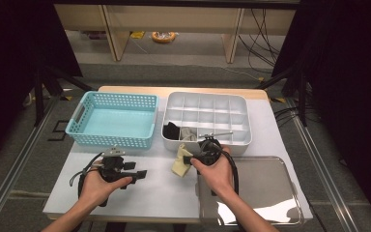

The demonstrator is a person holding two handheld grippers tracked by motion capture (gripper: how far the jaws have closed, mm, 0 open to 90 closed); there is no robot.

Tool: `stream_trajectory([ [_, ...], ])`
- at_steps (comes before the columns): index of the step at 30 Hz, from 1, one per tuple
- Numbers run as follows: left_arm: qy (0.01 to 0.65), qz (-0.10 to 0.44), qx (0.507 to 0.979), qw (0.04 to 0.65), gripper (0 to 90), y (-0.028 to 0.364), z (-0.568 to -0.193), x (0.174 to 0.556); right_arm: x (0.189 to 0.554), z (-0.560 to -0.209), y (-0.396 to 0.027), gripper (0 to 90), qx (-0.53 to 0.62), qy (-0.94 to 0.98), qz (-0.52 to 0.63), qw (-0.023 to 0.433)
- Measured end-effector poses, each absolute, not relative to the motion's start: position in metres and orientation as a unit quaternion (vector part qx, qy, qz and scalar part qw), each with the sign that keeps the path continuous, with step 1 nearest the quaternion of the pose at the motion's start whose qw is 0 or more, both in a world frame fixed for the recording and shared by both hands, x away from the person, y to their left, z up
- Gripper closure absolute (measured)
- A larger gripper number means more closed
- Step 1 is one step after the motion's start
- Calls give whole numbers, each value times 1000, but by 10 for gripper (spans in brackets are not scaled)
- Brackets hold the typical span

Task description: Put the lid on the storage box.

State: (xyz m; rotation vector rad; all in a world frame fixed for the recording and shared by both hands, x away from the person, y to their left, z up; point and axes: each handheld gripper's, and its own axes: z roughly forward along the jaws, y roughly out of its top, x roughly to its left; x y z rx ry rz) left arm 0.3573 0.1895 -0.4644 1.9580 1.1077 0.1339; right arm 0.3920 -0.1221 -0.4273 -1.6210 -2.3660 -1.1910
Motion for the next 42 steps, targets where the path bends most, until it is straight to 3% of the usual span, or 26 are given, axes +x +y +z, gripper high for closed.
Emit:
stream_trajectory([
  [11, 438, 55, 792, 423, 363, 190, -464, 357, 394, -414, -130, 745, -553, -743, -376, 13],
  [15, 439, 55, 792, 421, 363, 190, -465, 357, 396, -412, -134, 745, -536, -754, -380, -10],
  [24, 440, 56, 789, 425, 363, 189, -465, 357, 396, -406, -138, 745, -557, -741, -375, 3],
  [42, 443, 55, 786, 427, 363, 188, -466, 357, 404, -390, -149, 745, -552, -732, -399, -18],
])
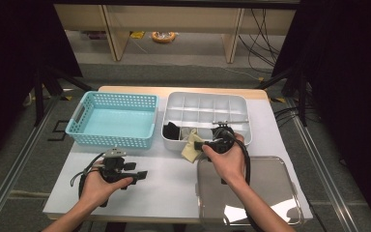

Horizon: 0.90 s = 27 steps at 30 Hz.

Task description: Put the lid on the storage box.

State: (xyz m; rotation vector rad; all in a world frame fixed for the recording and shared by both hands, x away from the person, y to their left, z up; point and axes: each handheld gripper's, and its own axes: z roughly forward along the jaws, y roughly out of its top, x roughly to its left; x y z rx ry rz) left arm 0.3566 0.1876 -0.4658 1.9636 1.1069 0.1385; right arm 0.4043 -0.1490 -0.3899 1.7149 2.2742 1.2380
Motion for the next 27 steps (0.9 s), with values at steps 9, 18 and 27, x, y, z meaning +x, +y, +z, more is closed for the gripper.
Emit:
stream_trajectory([
  [9, 444, 55, 787, 425, 364, 187, -466, 356, 415, -382, -157, 745, 561, 723, 401, 36],
  [18, 441, 53, 787, 428, 367, 186, -467, 356, 431, -377, -166, 745, 561, 721, 402, 61],
  [27, 441, 50, 788, 427, 375, 185, -468, 356, 447, -376, -170, 745, 565, 721, 395, 68],
])
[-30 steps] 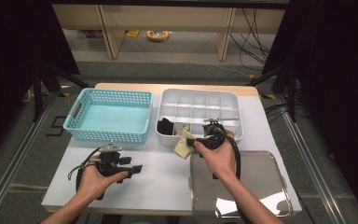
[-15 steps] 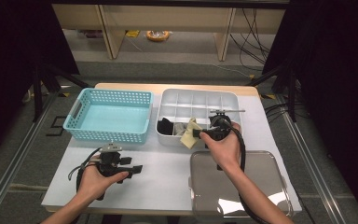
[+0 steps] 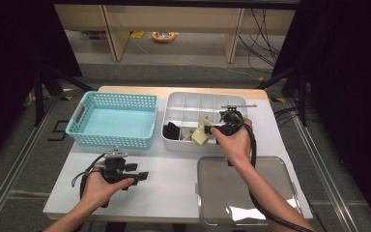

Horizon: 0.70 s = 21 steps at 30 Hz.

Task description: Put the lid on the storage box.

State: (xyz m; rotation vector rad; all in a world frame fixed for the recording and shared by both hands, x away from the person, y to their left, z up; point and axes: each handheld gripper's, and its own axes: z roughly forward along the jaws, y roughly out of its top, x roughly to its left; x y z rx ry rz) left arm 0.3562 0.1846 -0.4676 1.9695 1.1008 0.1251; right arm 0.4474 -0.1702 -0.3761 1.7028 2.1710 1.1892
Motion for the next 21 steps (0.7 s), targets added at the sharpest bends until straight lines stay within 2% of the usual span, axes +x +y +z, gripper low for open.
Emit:
stream_trajectory([
  [2, 441, 51, 788, 427, 375, 185, -468, 356, 450, -375, -168, 745, 580, 710, 394, 60],
  [3, 440, 50, 788, 427, 375, 185, -468, 356, 453, -377, -172, 745, 566, 724, 388, 76],
  [14, 435, 52, 795, 420, 376, 185, -467, 356, 469, -382, -176, 745, 574, 720, 382, 83],
  [15, 436, 54, 794, 420, 376, 185, -467, 356, 466, -378, -171, 744, 609, 698, 373, 52],
  [16, 435, 52, 794, 421, 376, 185, -467, 356, 472, -384, -177, 744, 571, 723, 379, 85],
  [17, 439, 52, 790, 425, 376, 185, -467, 356, 471, -383, -175, 745, 589, 715, 371, 70],
  [21, 434, 51, 794, 422, 377, 185, -467, 357, 476, -388, -175, 744, 592, 717, 363, 67],
])
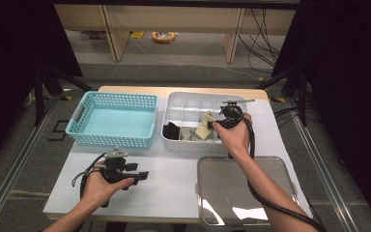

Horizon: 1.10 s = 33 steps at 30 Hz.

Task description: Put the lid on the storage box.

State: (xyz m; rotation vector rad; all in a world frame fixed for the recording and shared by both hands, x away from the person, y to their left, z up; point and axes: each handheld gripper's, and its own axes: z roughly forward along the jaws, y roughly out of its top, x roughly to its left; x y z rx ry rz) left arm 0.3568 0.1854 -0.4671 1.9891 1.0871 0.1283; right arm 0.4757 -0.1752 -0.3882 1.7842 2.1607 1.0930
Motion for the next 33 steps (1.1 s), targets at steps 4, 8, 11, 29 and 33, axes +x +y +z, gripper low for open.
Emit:
stream_trajectory([
  [4, 435, 53, 795, 420, 377, 185, -467, 356, 480, -393, -173, 744, 591, 722, 353, 73],
  [8, 435, 54, 795, 420, 376, 185, -467, 357, 481, -397, -172, 745, 596, 722, 343, 74],
  [11, 438, 50, 788, 429, 377, 184, -468, 356, 482, -396, -170, 745, 607, 716, 336, 74],
  [29, 438, 51, 790, 427, 376, 184, -468, 356, 485, -411, -163, 744, 610, 731, 299, 62],
  [33, 433, 49, 795, 422, 376, 185, -468, 357, 487, -414, -161, 744, 598, 746, 282, 79],
])
